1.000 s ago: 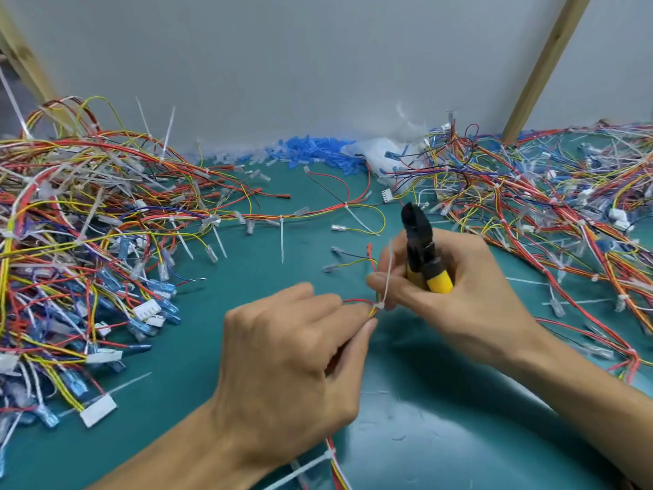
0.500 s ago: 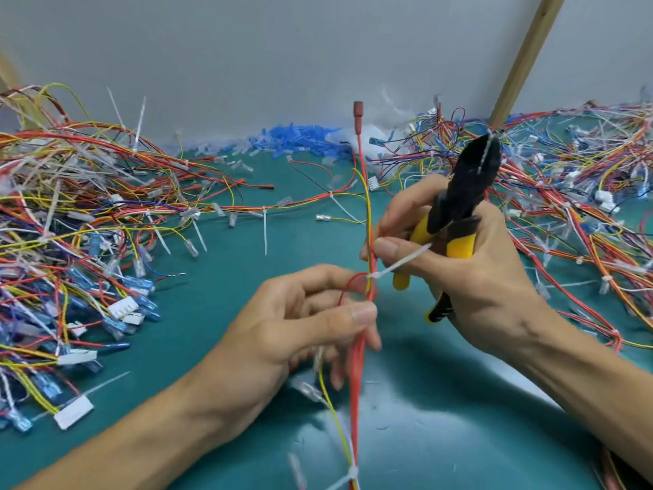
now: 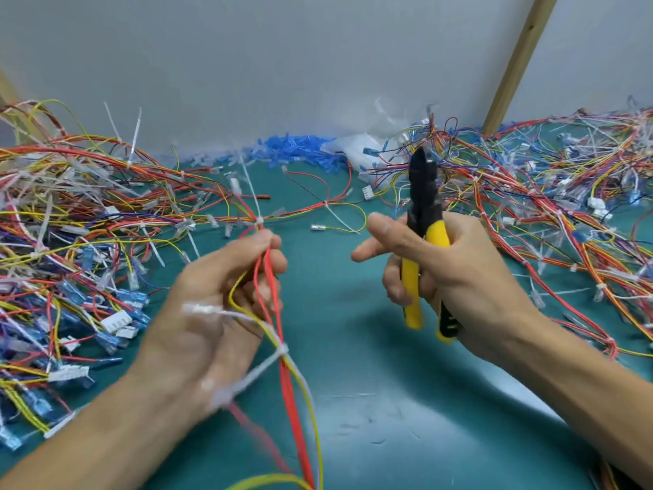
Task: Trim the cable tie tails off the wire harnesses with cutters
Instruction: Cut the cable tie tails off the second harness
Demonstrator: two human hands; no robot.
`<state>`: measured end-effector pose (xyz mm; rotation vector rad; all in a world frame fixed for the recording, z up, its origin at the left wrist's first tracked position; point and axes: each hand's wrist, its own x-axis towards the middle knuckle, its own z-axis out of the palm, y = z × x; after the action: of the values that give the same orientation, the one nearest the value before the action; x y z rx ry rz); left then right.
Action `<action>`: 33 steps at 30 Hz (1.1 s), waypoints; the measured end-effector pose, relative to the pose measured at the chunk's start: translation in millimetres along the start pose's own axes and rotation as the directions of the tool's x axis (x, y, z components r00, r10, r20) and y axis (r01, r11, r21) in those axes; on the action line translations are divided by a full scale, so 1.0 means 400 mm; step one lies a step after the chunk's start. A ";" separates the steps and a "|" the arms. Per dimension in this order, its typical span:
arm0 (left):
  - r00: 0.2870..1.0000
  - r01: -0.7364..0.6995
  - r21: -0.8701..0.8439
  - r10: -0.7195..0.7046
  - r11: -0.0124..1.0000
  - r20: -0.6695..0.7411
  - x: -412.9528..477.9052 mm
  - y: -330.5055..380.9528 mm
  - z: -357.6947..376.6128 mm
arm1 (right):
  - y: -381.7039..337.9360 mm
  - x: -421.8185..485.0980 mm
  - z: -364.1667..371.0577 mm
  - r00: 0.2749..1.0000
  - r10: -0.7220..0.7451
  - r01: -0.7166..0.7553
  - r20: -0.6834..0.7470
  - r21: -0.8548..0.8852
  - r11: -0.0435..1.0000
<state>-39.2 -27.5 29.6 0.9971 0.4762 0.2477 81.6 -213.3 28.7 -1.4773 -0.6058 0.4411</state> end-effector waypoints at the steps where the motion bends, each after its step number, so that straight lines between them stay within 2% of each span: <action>1: 0.998 -0.035 0.046 0.037 0.998 -0.049 0.010 -0.016 -0.014 | -0.002 0.004 -0.006 0.995 0.099 -0.100 0.019 0.018 0.995; 3: 0.987 -0.133 0.078 0.139 0.988 -0.083 0.016 -0.036 -0.027 | -0.006 0.009 -0.016 0.953 0.280 -0.295 0.113 0.147 0.944; 4: 0.978 -0.177 0.085 0.185 0.981 -0.097 0.018 -0.040 -0.035 | -0.006 0.008 -0.022 0.934 0.316 -0.344 0.166 0.181 0.921; 6: 0.944 -0.278 0.115 0.294 0.954 -0.149 0.036 -0.039 -0.045 | -0.001 0.003 -0.031 0.923 0.314 -0.348 0.223 0.135 0.928; 8: 0.906 -0.338 0.156 0.366 0.928 -0.212 0.055 -0.038 -0.048 | 0.002 -0.002 -0.037 0.951 0.237 -0.257 0.200 0.080 0.963; 9: 0.892 -0.347 0.191 0.386 0.918 -0.235 0.060 -0.038 -0.048 | 0.000 -0.003 -0.034 0.976 0.156 -0.164 0.155 0.039 0.986; 10: 0.887 -0.348 0.215 0.395 0.912 -0.240 0.061 -0.040 -0.047 | -0.003 -0.005 -0.028 0.994 0.040 -0.037 0.103 -0.028 0.999; 12: 0.895 -0.369 0.206 0.407 0.906 -0.186 0.045 -0.044 -0.043 | -0.007 -0.005 -0.015 0.979 -0.193 0.203 0.065 -0.204 0.958; 14: 0.912 -0.370 0.172 0.392 0.913 -0.122 0.026 -0.042 -0.036 | -0.001 -0.005 -0.012 0.958 -0.267 0.286 0.104 -0.310 0.907; 16: 0.938 -0.335 0.137 0.344 0.932 -0.042 0.013 -0.040 -0.033 | 0.014 -0.006 -0.017 0.957 -0.254 0.290 0.142 -0.429 0.855; 19: 0.961 -0.271 0.094 0.262 0.958 0.092 0.003 -0.038 -0.021 | 0.035 -0.004 -0.025 0.938 -0.310 0.338 0.154 -0.604 0.722; 22: 0.950 -0.242 0.080 0.219 0.967 0.225 -0.008 -0.036 -0.013 | 0.034 -0.002 -0.023 0.890 -0.420 0.414 0.181 -0.709 0.571; 24: 0.937 -0.198 0.044 0.176 0.979 0.303 -0.015 -0.033 -0.013 | 0.029 0.000 -0.022 0.864 -0.460 0.439 0.204 -0.751 0.492; 27: 0.911 -0.143 -0.003 0.132 0.990 0.391 -0.023 -0.033 -0.014 | 0.024 0.000 -0.028 0.839 -0.497 0.466 0.219 -0.760 0.453; 33: 0.903 -0.074 -0.019 0.075 0.997 0.423 -0.026 -0.033 -0.017 | 0.023 0.000 -0.034 0.814 -0.510 0.505 0.277 -0.772 0.386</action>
<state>-51.9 -33.8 18.2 1.0335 0.0394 0.0926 90.7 -223.2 19.8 -2.0463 -1.3496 -0.4453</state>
